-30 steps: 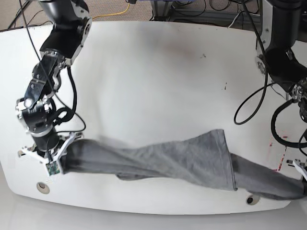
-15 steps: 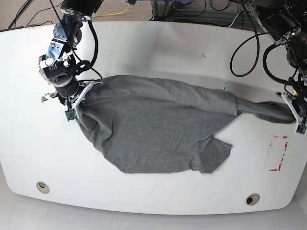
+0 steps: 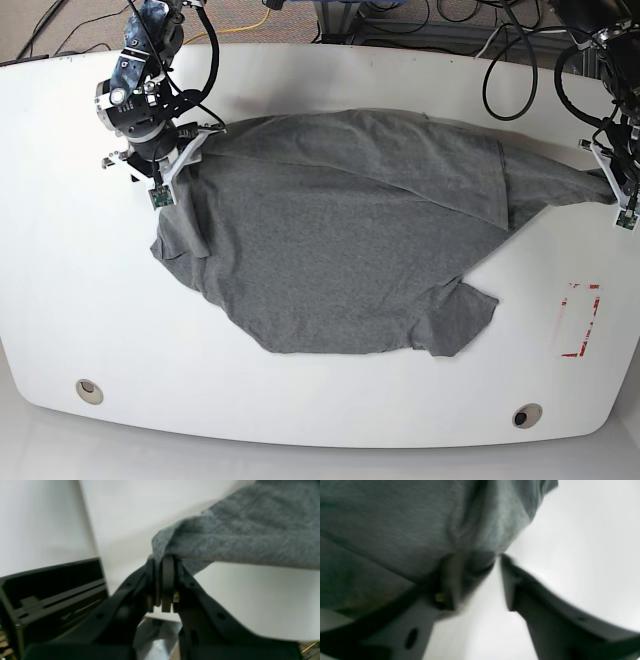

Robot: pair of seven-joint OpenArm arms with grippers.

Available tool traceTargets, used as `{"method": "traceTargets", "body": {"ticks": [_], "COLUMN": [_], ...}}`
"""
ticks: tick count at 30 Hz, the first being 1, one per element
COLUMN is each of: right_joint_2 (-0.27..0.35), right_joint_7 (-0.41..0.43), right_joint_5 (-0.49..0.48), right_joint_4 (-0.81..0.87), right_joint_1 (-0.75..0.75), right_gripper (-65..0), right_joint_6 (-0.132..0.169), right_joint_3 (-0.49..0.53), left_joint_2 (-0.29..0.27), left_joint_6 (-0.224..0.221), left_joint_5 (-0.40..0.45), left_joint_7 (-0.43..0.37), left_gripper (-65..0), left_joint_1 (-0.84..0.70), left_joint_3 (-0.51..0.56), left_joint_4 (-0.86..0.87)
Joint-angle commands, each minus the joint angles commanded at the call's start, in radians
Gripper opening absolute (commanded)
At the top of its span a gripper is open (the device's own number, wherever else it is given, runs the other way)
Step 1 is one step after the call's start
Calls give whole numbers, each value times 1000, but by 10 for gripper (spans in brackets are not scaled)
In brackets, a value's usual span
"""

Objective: Layout the t-shirt on the table in an organized manner, then fold the t-shirt properly
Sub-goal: 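Release the left gripper and move it to the shirt's shoulder edge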

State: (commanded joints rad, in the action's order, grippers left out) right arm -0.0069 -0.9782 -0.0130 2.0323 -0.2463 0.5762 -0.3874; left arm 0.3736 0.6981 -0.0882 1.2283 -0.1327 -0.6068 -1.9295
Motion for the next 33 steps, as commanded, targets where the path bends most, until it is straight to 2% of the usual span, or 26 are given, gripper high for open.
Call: {"method": "traceTargets", "body": {"ticks": [1, 2, 4, 5, 7, 10, 16, 20, 24, 29, 33], "right_joint_2": [0, 0, 0, 0, 0, 0, 2, 5, 5, 5, 5], "right_joint_7": [0, 0, 0, 0, 0, 0, 0, 0, 0, -5, -5], "right_joint_5": [0, 0, 0, 0, 0, -6, -8, -3, -2, 0, 0], "right_joint_4": [0, 0, 0, 0, 0, 0, -37, -80, -130, -193, -224], "right_joint_1": [-6, -11, -17, -17, -18, -9, 83, 167, 253, 331, 353], "right_gripper": [-235, -197, -162, -146, -140, -140, -136, -136, -136, -136, -136], "right_joint_6": [0, 0, 0, 0, 0, 0, 2, 3, 6, 6, 8], "right_joint_3": [0, 0, 0, 0, -2, -26, -48, -48, -43, -41, -41], "left_joint_2": [2, 14, 23, 23, 23, 26, 71, 100, 95, 41, -57], "left_joint_6": [0, 0, 0, 0, 0, 0, 0, 0, 0, 0, 0], "left_joint_5": [0, 0, 0, 0, 3, 8, 5, 2, 2, 2, 3], "left_joint_7": [0, 0, 0, 0, 0, -2, -2, -2, -2, -2, 5], "left_gripper": [-615, -571, -493, -422, -313, -232, -229, -229, -229, -228, -226], "left_joint_1": [-8, -17, -25, -29, -31, -40, -29, 52, 140, 219, 259], "left_joint_3": [0, 0, 0, 0, 0, 0, 0, 2, 6, 75, 126], "left_joint_4": [0, 0, 2, 2, 2, 2, 3, 3, 3, 3, 3]}}
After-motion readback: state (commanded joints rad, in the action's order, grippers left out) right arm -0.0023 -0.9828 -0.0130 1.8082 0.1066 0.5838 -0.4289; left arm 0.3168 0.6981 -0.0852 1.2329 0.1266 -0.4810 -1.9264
